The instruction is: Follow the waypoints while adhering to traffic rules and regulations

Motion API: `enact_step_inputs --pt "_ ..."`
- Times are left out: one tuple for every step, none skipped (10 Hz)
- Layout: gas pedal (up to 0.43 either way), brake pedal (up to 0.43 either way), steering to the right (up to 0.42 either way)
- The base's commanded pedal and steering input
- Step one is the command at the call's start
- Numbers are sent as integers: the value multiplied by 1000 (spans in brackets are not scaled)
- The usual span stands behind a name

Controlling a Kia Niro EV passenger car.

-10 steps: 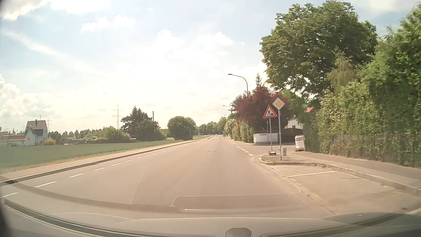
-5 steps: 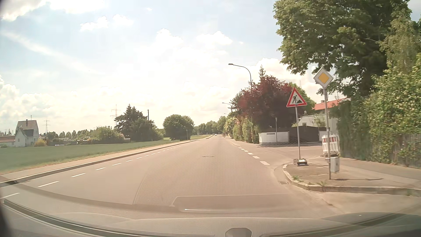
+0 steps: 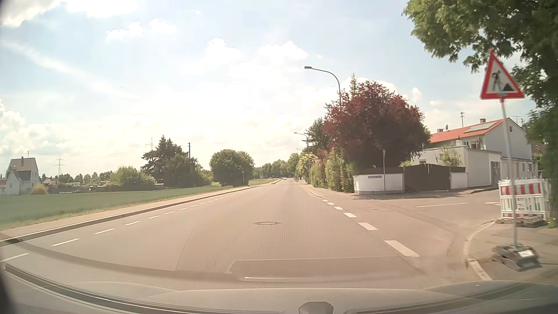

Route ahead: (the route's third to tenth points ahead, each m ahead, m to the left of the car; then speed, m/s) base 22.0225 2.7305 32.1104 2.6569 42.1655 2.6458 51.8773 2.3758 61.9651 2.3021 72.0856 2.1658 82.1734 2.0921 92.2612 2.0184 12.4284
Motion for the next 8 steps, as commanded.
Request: enact_step_inputs --pt "177 0 -3" --pt "177 0 -4" --pt "177 0 -4" --pt "177 0 -3" --pt "177 0 -3" --pt "177 0 -3" --pt "177 0 -3" --pt "177 0 -3"
